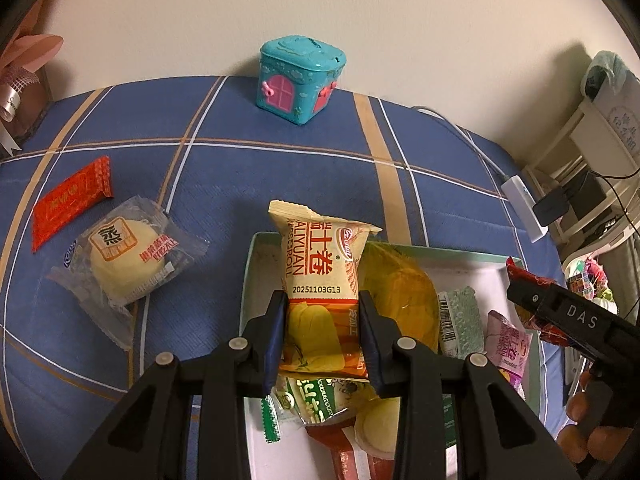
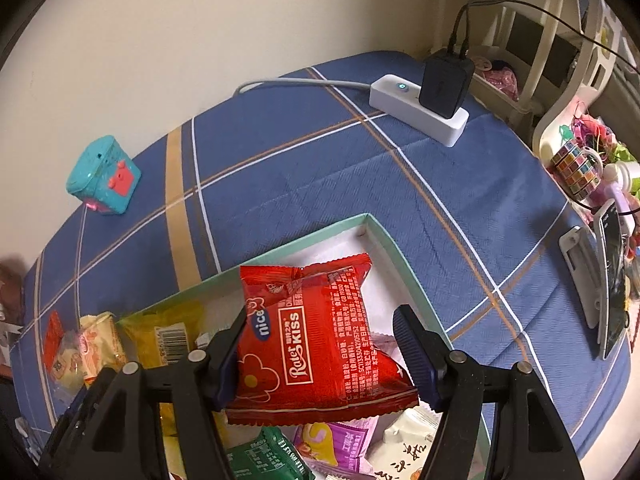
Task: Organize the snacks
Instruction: 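Carry both packets over the white tray and open both grippers, then withdraw both grippers from the tray toward the red packet and bun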
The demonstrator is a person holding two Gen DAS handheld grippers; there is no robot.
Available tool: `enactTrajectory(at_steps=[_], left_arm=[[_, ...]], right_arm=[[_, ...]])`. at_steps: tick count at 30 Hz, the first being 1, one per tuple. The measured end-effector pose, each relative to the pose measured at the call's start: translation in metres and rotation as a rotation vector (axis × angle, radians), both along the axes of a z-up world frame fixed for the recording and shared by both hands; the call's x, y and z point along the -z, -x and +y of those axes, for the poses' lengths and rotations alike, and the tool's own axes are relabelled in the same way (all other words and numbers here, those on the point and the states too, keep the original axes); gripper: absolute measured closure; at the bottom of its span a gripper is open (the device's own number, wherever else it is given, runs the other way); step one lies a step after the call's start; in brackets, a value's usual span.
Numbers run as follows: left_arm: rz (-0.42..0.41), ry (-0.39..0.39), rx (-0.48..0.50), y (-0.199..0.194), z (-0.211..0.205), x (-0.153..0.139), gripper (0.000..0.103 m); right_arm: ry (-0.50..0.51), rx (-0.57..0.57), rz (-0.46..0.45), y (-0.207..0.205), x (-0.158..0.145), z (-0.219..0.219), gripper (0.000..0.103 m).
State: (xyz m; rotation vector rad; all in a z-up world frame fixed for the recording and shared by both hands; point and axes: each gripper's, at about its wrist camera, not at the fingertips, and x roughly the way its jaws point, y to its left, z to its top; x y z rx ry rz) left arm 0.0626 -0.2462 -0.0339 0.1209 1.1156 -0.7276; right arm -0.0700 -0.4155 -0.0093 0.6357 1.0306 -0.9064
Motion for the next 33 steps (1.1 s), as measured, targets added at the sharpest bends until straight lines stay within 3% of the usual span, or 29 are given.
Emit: enactTrajectory(at_steps=[5,9,16,21,33], left_arm=[[0.022,0.006,-0.013,-0.004,0.002,0.001,0.065],[0.032,0.015,-0.011,-0.003,0.002,-0.001,0.051],[0.034,0.012,-0.008,-0.002,0.001,-0.009,0.042],[0.016,0.013,-0.018,-0.002,0.004,-0.022,0.028],[-0.017,-0.031,-0.128,-0.015,0.028,-0.026,0.009]], right_arm=[[-0.008,-0.008,0.018,-0.002,0.002,0.000,0.032],[-0.023,-0.008,0.023,-0.002,0.005,0.000,0.030],[-0.028,-0.015,0.028,-0.003,0.003,0.000,0.017],[-0.026,-0.034,0.035,-0.006,0.003,0.003,0.003],[0.004,-0.095,0.025,-0.019,-0.010,0.018,0.000]])
